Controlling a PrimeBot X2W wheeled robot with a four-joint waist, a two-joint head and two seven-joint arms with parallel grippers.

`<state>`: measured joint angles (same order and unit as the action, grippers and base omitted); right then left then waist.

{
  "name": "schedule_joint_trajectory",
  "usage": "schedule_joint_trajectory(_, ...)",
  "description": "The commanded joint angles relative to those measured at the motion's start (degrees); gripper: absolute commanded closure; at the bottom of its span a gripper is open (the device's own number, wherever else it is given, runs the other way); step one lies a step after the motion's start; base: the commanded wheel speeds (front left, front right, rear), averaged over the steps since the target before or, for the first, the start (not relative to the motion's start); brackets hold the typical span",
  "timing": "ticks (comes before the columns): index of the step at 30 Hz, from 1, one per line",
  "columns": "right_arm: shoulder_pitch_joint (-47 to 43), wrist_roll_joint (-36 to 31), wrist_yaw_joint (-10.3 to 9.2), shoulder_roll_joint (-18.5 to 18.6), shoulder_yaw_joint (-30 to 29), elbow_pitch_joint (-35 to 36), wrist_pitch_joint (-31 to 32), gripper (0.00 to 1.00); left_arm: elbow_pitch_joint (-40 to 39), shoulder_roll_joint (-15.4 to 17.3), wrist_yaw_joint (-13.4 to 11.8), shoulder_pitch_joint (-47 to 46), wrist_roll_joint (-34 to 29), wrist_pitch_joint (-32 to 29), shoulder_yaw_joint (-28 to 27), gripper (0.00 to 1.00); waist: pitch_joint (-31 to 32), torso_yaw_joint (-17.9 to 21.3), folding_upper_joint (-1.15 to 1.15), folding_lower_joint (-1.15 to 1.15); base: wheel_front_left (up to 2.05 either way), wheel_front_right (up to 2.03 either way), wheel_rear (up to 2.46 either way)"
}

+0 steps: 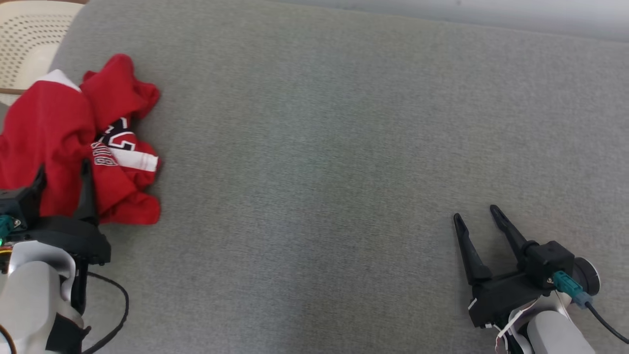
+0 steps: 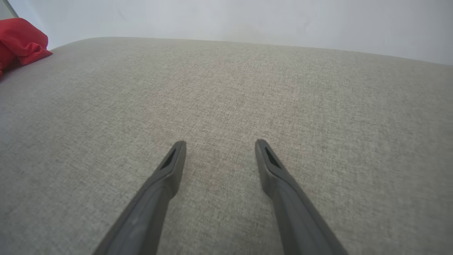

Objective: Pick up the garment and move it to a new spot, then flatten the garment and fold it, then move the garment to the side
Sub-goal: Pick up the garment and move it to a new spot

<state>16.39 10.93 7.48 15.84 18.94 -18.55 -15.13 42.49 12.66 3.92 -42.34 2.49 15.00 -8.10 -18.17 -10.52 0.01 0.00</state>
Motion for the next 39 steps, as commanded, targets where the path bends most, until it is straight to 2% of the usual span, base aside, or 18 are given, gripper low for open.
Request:
schedule_joint_trajectory(1,0.56,0.52,0.02,0.03,0.03,-0.24,-0.05,0.00,1.21,0.57,-0.53,-0.77,-0.42,0.27,-0.24,0.00,-1.20,1.44,-0.01,0.00,0.00,0.00,0.00)
schedule_joint_trajectory(3,0.36,0.58,0.02,-0.04,-0.16,-0.38,-0.04,0.00,2.68,0.68,-1.20,-1.71,-0.20,0.27,-0.53,0.00,-1.44,1.87,-0.01,0.00,0.00,0.00,0.00)
schedule_joint_trajectory(4,0.34,0.66,0.02,-0.09,-0.30,-0.46,-0.04,0.00,3.05,0.75,-1.55,-2.04,-0.09,0.27,-0.63,0.60,-1.51,2.02,-0.01,0.00,0.00,0.00,0.00)
schedule_joint_trajectory(5,0.36,0.72,0.02,-0.16,-0.27,-0.50,-0.04,0.00,3.38,0.93,-1.79,-2.20,-0.11,0.27,-0.74,1.00,-1.53,2.21,-0.01,0.00,0.00,0.00,0.00)
schedule_joint_trajectory(10,0.86,0.91,0.02,-0.55,0.08,-0.86,-0.03,0.00,6.92,1.64,-2.67,-3.44,0.06,0.27,-1.01,1.00,-1.37,3.06,-0.01,0.00,0.00,0.00,0.00)
schedule_joint_trajectory(13,1.03,1.10,0.02,-0.94,-0.22,-0.84,-0.03,0.00,6.79,2.53,-2.05,-4.70,-0.56,0.27,-0.20,1.00,-0.77,3.33,-0.01,0.00,0.00,0.00,0.00)
schedule_joint_trajectory(21,-0.40,1.56,0.02,-3.08,-0.66,-1.33,-0.04,0.00,-1.74,6.03,-0.54,-9.86,-2.80,0.30,2.65,1.00,2.12,3.66,-0.01,0.00,0.00,0.00,0.00)
schedule_joint_trajectory(24,-0.88,1.77,0.02,-4.13,-0.69,-1.68,-0.04,0.00,-6.06,6.38,0.43,-12.10,-3.36,0.31,4.28,1.00,3.24,3.94,-0.01,0.00,0.00,0.00,0.00)
schedule_joint_trajectory(32,-1.39,2.17,0.02,-6.21,-1.06,-1.84,-0.04,0.00,-14.62,4.04,2.52,-15.95,-2.99,0.28,10.29,1.00,5.58,5.89,-0.01,0.00,0.00,0.00,0.00)
schedule_joint_trajectory(39,-2.05,2.34,0.02,-7.76,-1.93,-1.95,-0.04,0.00,-19.06,-1.00,3.35,-14.02,0.84,0.27,17.11,1.00,7.33,10.26,-0.01,0.00,0.00,0.00,0.00)
